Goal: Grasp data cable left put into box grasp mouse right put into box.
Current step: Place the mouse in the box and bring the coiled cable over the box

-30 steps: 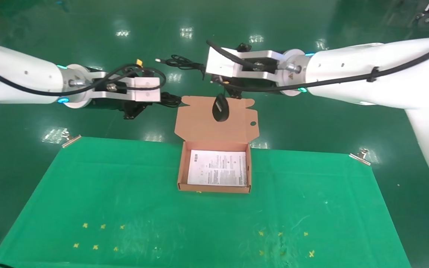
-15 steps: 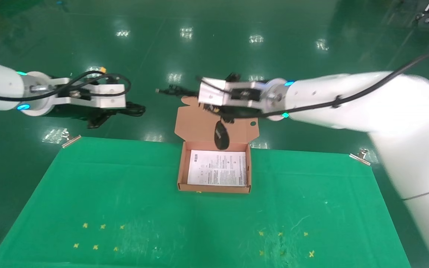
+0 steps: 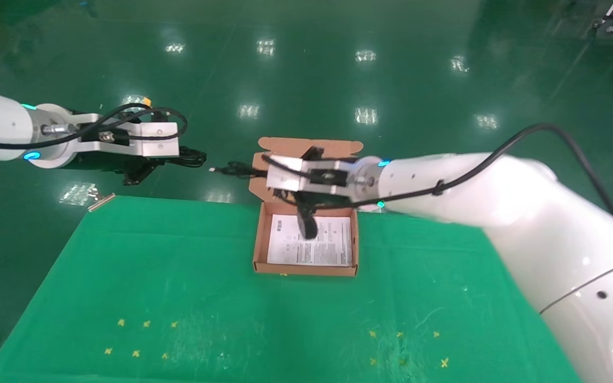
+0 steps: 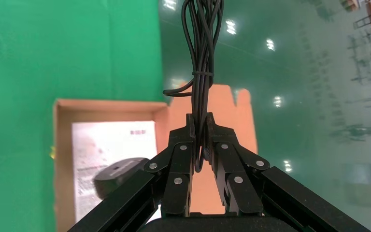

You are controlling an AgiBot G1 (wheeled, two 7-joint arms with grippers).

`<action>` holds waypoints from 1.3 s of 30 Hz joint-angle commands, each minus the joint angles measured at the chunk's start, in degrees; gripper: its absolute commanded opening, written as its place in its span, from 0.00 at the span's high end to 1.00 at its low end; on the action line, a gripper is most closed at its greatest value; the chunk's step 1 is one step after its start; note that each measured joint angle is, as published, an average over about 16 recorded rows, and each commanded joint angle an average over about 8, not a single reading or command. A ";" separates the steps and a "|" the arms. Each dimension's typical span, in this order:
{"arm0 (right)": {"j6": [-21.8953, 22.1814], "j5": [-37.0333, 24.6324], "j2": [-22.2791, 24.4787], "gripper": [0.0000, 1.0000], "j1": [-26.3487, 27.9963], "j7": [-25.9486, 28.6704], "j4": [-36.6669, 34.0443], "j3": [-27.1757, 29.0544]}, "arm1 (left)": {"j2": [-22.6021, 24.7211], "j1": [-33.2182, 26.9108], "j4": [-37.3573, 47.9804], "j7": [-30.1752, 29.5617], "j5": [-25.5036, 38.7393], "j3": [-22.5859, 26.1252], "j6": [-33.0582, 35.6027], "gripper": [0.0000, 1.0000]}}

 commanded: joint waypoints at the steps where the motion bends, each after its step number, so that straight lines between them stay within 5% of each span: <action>1: 1.55 2.09 -0.10 1.00 -0.38 0.29 -0.25 -2.35 | -0.03 0.03 -0.13 -0.11 0.05 0.00 0.02 1.00; 12: 6.01 7.79 -0.08 0.99 -1.65 9.42 -8.16 -10.42 | -0.06 0.06 -0.25 -0.21 0.11 0.01 0.04 1.00; 21: 5.97 9.79 -0.12 0.00 -1.17 12.70 -10.48 -13.55 | -0.09 0.07 -0.28 -0.21 0.11 0.00 0.08 1.00; 39: 4.98 10.03 4.24 0.00 0.53 14.36 -7.29 -14.60 | 5.17 5.01 1.26 2.43 -1.40 1.20 -5.21 1.00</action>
